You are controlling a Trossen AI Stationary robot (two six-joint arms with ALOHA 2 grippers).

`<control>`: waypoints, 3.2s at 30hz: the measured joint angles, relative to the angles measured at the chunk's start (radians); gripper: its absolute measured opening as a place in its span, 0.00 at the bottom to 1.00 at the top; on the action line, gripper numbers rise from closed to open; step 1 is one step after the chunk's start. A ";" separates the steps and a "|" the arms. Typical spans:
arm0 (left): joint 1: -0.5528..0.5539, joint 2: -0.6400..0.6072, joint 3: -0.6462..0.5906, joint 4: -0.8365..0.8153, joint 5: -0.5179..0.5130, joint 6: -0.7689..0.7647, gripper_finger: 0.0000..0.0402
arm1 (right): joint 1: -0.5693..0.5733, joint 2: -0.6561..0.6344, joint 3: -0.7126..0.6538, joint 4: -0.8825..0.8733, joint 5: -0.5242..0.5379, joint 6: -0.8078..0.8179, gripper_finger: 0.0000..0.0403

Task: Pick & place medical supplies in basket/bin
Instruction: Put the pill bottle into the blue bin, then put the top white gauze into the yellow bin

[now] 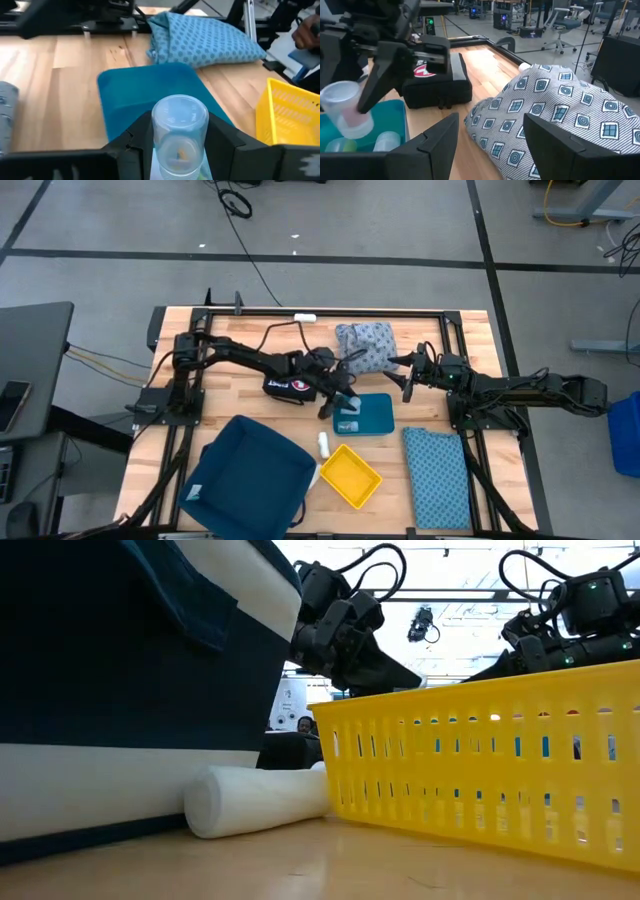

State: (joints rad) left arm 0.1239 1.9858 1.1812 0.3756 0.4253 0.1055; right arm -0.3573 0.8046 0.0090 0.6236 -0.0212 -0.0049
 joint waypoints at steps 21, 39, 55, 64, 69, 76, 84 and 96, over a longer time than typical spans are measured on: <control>-0.055 0.030 -0.002 -0.090 -0.099 0.025 0.39 | 0.000 0.000 0.000 -0.037 -0.002 0.017 0.58; -0.034 -0.014 -0.002 0.190 -0.141 0.071 0.56 | 0.000 0.000 0.000 -0.033 -0.013 0.039 0.58; 0.068 -0.279 -0.103 0.485 -0.034 -0.019 0.55 | 0.000 0.000 0.000 -0.049 -0.066 0.053 0.58; 0.128 -0.473 -0.483 1.071 -0.213 -0.101 0.55 | 0.000 0.000 0.000 -0.072 -0.065 0.050 0.58; 0.162 -0.583 -0.691 1.010 -0.331 -0.095 0.55 | 0.001 0.000 0.000 -0.075 -0.045 0.042 0.58; 0.210 -0.767 -0.899 0.898 -0.343 -0.133 0.55 | 0.000 0.000 0.000 -0.069 0.036 -0.006 0.58; 0.212 -0.894 -1.027 0.726 -0.343 -0.085 0.55 | -0.008 0.000 0.000 -0.021 0.216 -0.023 0.58; 0.213 -0.898 -1.117 0.702 -0.590 -0.097 0.55 | -0.186 0.001 0.000 -0.042 0.229 0.042 0.58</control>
State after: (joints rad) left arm 0.3367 1.0882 0.0640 1.0775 -0.1650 0.0086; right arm -0.5430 0.8059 0.0086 0.5817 0.2077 0.0372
